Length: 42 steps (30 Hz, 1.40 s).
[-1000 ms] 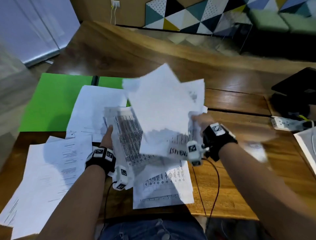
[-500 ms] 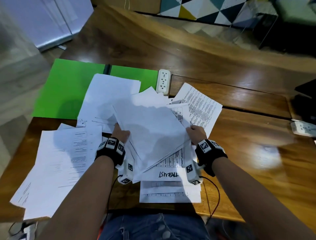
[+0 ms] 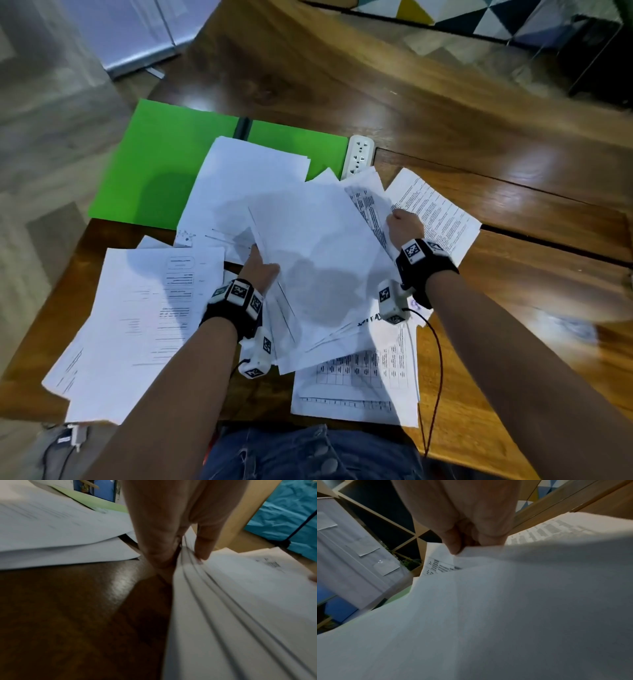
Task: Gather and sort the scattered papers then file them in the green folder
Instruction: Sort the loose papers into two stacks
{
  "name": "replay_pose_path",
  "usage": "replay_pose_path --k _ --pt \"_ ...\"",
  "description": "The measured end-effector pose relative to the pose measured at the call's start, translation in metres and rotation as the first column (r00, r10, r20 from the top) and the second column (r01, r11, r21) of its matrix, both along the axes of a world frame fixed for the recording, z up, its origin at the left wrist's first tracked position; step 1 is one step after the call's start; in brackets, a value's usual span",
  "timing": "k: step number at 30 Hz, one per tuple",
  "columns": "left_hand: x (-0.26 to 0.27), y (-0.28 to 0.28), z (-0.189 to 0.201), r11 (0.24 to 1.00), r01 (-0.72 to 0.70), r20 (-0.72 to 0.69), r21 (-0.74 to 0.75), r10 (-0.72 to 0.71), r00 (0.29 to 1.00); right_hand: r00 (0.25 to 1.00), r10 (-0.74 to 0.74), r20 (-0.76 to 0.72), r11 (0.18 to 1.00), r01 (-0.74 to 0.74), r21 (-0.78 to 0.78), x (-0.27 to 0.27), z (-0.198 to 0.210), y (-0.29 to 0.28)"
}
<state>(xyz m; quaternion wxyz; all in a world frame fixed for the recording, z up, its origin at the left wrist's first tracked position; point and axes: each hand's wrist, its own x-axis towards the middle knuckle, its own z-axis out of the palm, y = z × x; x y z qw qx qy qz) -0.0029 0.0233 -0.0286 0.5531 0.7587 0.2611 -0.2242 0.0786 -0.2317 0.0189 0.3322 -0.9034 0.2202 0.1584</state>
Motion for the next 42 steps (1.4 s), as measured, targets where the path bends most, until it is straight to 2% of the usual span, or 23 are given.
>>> replay_pose_path --k 2,5,8,9,12,17,19,20,22,23,25,27,29,31,33,35,37,40,42 --pt "-0.001 0.002 -0.008 0.994 -0.066 0.007 -0.090 0.067 0.998 0.993 0.111 -0.035 0.994 -0.111 0.013 0.007 -0.003 0.012" --pt "0.003 0.011 -0.050 0.980 -0.121 -0.009 -0.159 0.121 0.993 0.957 0.258 -0.135 0.965 -0.247 0.094 0.006 -0.010 0.031" --pt "0.003 0.008 -0.049 0.976 -0.145 0.002 -0.162 0.147 0.989 0.928 0.329 -0.176 0.944 -0.325 0.051 0.000 -0.014 0.037" --pt "0.003 0.005 -0.036 0.973 -0.161 0.010 -0.162 0.165 0.986 0.935 0.318 -0.159 0.948 -0.316 0.039 -0.003 -0.015 0.037" --pt "0.002 -0.004 -0.001 0.965 -0.230 -0.031 -0.126 0.228 0.973 0.979 0.144 -0.146 0.989 -0.136 0.067 -0.018 -0.008 0.030" --pt "0.003 -0.015 0.008 0.936 -0.332 -0.037 -0.115 0.330 0.943 0.983 0.002 -0.186 0.994 0.018 0.108 -0.054 -0.013 0.033" --pt "0.001 -0.019 0.010 0.940 -0.327 -0.013 -0.094 0.327 0.945 0.973 0.051 -0.226 0.990 -0.021 0.137 -0.066 -0.015 0.041" --pt "0.000 -0.020 0.009 0.943 -0.322 -0.007 -0.088 0.323 0.946 0.961 0.094 -0.260 0.993 -0.071 0.099 -0.071 -0.016 0.043" --pt "-0.001 -0.018 0.006 0.952 -0.299 0.001 -0.063 0.299 0.954 0.945 0.140 -0.296 0.984 -0.165 -0.061 -0.077 -0.016 0.043" --pt "-0.001 -0.017 0.003 0.962 -0.272 0.002 -0.031 0.272 0.962 0.950 0.121 -0.287 0.977 -0.164 -0.133 -0.076 -0.015 0.038" --pt "-0.002 -0.016 0.002 0.973 -0.227 0.004 0.030 0.227 0.974 0.970 -0.004 -0.243 0.976 -0.049 -0.212 -0.066 -0.012 0.019" --pt "-0.002 -0.015 0.000 0.975 -0.217 0.018 0.054 0.216 0.976 0.957 -0.221 -0.190 0.957 0.176 -0.230 -0.054 -0.011 -0.012" --pt "-0.002 -0.016 0.001 0.976 -0.205 0.024 0.076 0.204 0.979 0.887 -0.431 -0.168 0.886 0.380 -0.267 -0.047 -0.010 -0.046" --pt "0.000 -0.016 0.001 0.979 -0.180 0.012 0.096 0.180 0.984 0.800 -0.573 -0.177 0.807 0.512 -0.294 -0.046 -0.008 -0.071" --pt "0.000 -0.016 0.000 0.982 -0.158 -0.011 0.105 0.160 0.987 0.768 -0.603 -0.217 0.793 0.548 -0.265 -0.047 -0.008 -0.083" --pt "0.000 -0.017 0.000 0.982 -0.162 -0.019 0.101 0.164 0.986 0.785 -0.554 -0.277 0.832 0.512 -0.213 -0.047 -0.007 -0.086" --pt "0.000 -0.017 0.004 0.981 -0.161 -0.022 0.105 0.164 0.986 0.789 -0.542 -0.290 0.837 0.539 -0.098 -0.045 -0.008 -0.083" --pt "-0.001 -0.020 0.012 0.986 -0.145 0.006 0.082 0.145 0.989 0.844 -0.479 -0.243 0.871 0.490 -0.014 -0.044 -0.011 -0.081" --pt "-0.001 -0.023 0.017 0.990 -0.135 0.047 0.050 0.133 0.990 0.848 -0.513 -0.131 0.857 0.514 -0.029 -0.046 -0.005 -0.082"
